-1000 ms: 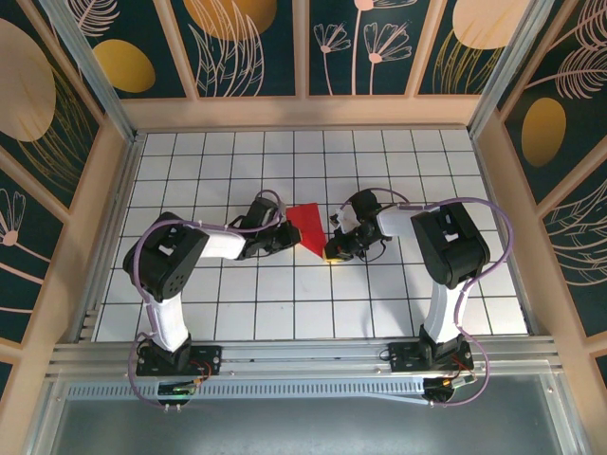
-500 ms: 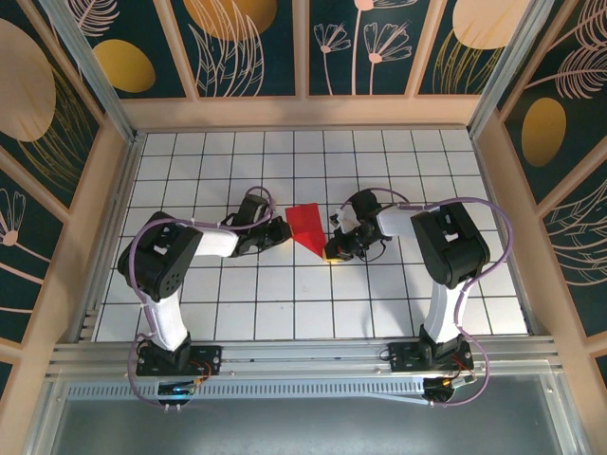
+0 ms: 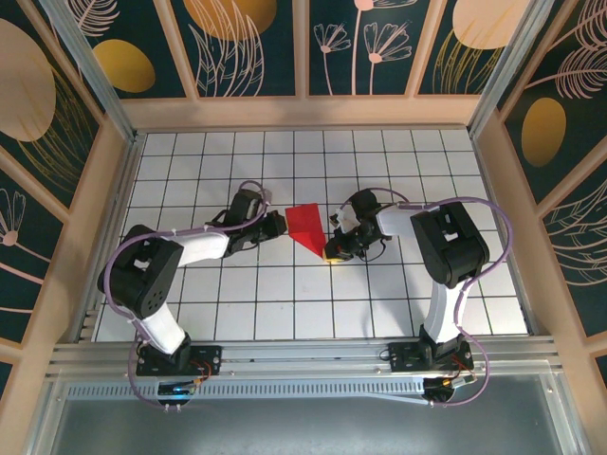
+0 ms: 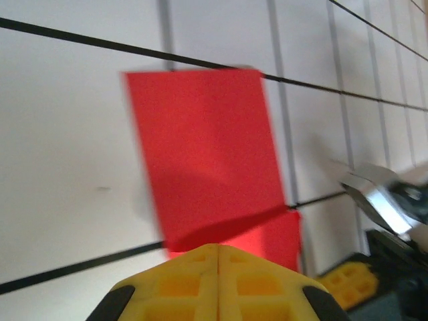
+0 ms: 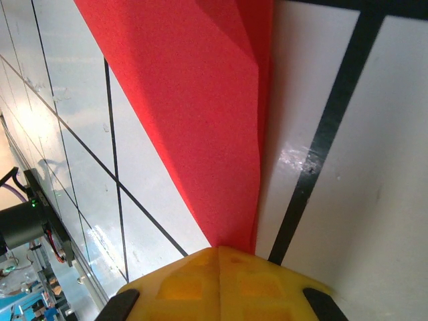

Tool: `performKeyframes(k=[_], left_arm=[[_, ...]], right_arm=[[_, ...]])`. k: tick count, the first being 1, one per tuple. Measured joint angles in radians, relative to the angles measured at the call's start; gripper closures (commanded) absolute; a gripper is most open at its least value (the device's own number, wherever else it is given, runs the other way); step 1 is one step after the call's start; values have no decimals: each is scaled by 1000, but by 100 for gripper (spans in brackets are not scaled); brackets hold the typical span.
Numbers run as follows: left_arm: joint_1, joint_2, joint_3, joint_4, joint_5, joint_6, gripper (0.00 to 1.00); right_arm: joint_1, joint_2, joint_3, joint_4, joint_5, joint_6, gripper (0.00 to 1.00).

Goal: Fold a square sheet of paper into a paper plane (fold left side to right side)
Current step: Third fold the triangle at the center of the table.

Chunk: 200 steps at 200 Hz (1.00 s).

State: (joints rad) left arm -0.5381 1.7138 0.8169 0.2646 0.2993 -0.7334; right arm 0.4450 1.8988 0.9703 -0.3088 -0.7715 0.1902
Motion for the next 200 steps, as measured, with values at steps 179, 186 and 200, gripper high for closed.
performKeyframes(k=[179, 186, 200], left_arm=[[-119, 216, 146, -61, 15, 20, 95], [-119, 216, 146, -61, 14, 21, 96], [-119, 216, 146, -63, 12, 24, 97]], right_arm=[[7, 0, 11, -8, -4, 25, 100], [11, -2, 15, -13, -1, 30, 100], [22, -2, 25, -25, 10, 37, 100]])
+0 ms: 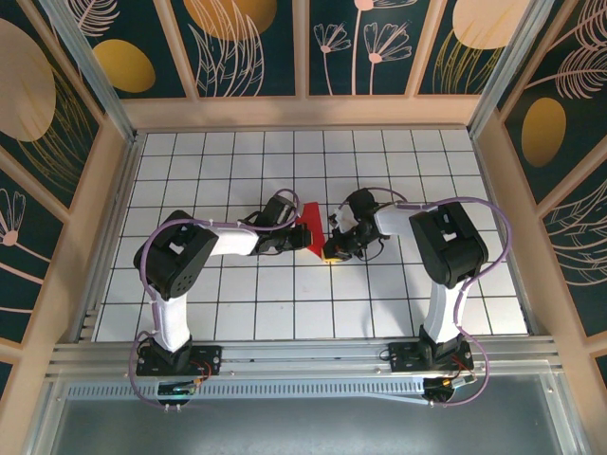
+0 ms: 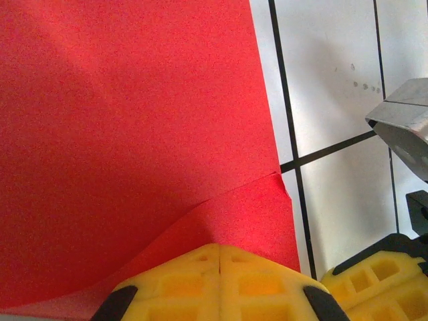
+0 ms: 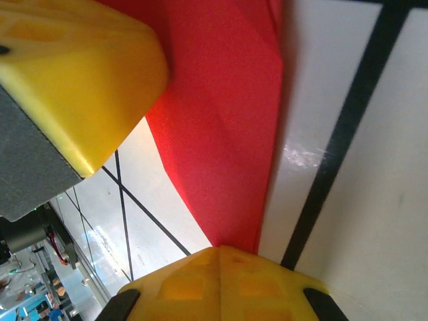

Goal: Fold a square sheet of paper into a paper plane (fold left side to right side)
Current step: Third fold the triangle at the center of the table.

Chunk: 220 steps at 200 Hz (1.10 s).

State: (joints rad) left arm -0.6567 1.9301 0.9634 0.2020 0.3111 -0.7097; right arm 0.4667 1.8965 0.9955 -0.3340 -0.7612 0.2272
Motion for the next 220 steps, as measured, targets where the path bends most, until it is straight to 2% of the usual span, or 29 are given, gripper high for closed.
performKeyframes(k=[124, 220], left_arm=[[0, 13, 31, -27, -10, 0, 99], [-2, 14, 44, -50, -21, 19, 100]], right_arm=[[20, 43, 116, -31, 39, 27, 100], [23, 35, 72, 1, 68, 23, 100]])
